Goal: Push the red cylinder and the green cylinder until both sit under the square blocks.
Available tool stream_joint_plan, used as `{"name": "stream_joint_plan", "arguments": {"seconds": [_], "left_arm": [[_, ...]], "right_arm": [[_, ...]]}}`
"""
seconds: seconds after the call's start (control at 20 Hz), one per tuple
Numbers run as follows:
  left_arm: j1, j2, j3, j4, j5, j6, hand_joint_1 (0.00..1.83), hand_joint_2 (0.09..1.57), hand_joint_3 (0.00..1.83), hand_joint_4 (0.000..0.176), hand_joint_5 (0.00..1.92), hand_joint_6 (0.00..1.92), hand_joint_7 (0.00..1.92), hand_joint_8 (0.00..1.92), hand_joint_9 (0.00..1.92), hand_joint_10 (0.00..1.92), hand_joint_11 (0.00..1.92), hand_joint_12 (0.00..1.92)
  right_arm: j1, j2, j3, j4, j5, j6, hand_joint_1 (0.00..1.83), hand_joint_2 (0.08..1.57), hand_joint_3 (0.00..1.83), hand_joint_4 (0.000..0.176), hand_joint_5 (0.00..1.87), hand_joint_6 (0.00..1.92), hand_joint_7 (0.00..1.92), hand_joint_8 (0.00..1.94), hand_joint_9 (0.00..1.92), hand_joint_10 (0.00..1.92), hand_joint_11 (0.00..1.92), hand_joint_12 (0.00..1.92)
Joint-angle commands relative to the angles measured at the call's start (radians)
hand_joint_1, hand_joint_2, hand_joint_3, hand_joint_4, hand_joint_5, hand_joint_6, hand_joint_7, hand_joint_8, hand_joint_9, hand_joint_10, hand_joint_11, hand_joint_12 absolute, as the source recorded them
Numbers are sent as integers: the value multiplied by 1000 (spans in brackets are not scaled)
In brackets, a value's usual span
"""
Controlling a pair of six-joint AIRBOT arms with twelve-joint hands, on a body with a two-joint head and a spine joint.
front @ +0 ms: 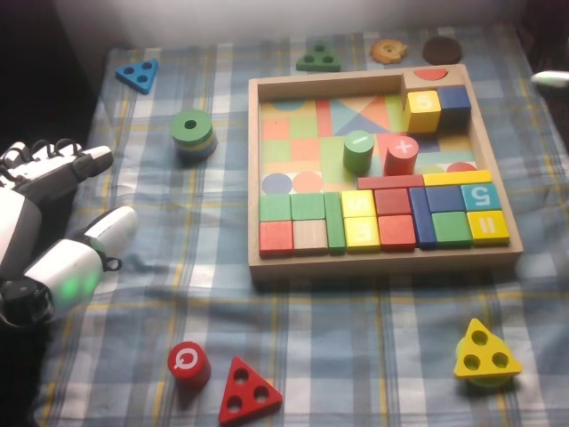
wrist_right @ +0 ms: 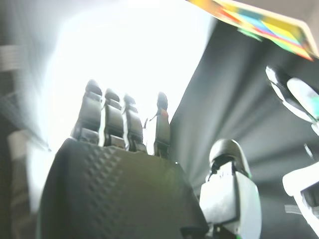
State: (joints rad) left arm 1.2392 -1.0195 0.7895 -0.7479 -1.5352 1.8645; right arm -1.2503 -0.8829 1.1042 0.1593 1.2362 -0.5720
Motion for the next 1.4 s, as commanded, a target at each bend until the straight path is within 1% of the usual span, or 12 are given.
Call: {"name": "stream_joint_plan", "arguments": {"seconds": [0.0, 0.05, 0.1, 0.3, 0.4, 0.45, 0.65, 0.8, 0.85, 1.05, 1.2, 1.35], "left_arm": [[-6, 7, 8, 47, -106, -4, 405, 1246, 0, 91, 508, 0, 356, 0, 181, 0, 0, 4], [-6, 7, 8, 47, -105, -4, 369, 1236, 0, 113, 497, 0, 336, 0, 122, 0, 0, 0], [-6, 7, 8, 47, -105, -4, 347, 1233, 0, 110, 517, 6, 320, 0, 88, 0, 0, 0], [-6, 6, 11, 49, -97, -4, 439, 1236, 0, 79, 627, 27, 283, 0, 108, 10, 0, 0], [-5, 6, 13, 50, -94, -4, 510, 1245, 1, 65, 659, 22, 290, 4, 135, 16, 0, 0], [-5, 6, 14, 51, -91, -4, 543, 1247, 1, 63, 674, 21, 311, 9, 152, 20, 0, 0], [-5, 5, 15, 52, -79, -4, 636, 1245, 0, 31, 713, 16, 333, 10, 168, 20, 0, 0], [-5, 4, 16, 58, -71, -4, 693, 1242, 0, 12, 770, 27, 375, 17, 194, 29, 0, 0], [-5, 4, 16, 58, -72, -4, 627, 1264, 8, 35, 760, 16, 372, 10, 180, 21, 0, 0], [-5, 4, 14, 58, -72, -4, 607, 1258, 5, 46, 770, 14, 366, 4, 165, 13, 0, 0], [-5, 4, 14, 57, -72, -4, 609, 1261, 4, 25, 799, 14, 378, 5, 163, 9, 0, 0], [-5, 3, 13, 57, -72, -4, 602, 1261, 4, 20, 808, 10, 369, 1, 173, 10, 0, 0]], "right_arm": [[41, 2, 13, -33, 41, 15, 0, 984, 0, 117, 316, 5, 33, 6, 0, 0, 0, 0], [77, 2, 24, -76, -3, 17, 0, 991, 0, 81, 345, 12, 59, 11, 0, 0, 0, 0], [114, 1, 33, -122, -49, 17, 0, 977, 0, 100, 342, 9, 22, 1, 0, 0, 0, 0], [263, -34, 105, -357, -254, 85, 0, 956, 0, 89, 267, 0, 0, 0, 0, 0, 0, 0], [339, -61, 151, -506, -353, 180, 0, 963, 0, 99, 209, 0, 0, 0, 0, 0, 0, 0], [361, -70, 164, -547, -379, 197, 0, 925, 0, 147, 183, 0, 0, 0, 0, 0, 0, 0], [416, -98, 194, -624, -431, 204, 0, 818, 0, 175, 164, 4, 0, 0, 0, 0, 0, 0], [434, -128, 217, -643, -447, 204, 0, 807, 0, 167, 168, 5, 0, 0, 0, 0, 0, 0], [436, -136, 224, -643, -448, 204, 0, 819, 0, 176, 152, 0, 0, 0, 0, 0, 0, 0], [439, -158, 241, -651, -461, 204, 0, 829, 0, 176, 125, 1, 0, 0, 0, 0, 0, 0], [440, -166, 251, -659, -479, 204, 0, 827, 0, 176, 153, 12, 0, 0, 0, 0, 0, 0], [440, -167, 257, -660, -486, 203, 0, 835, 1, 142, 249, 17, 0, 0, 0, 0, 0, 0]]}}
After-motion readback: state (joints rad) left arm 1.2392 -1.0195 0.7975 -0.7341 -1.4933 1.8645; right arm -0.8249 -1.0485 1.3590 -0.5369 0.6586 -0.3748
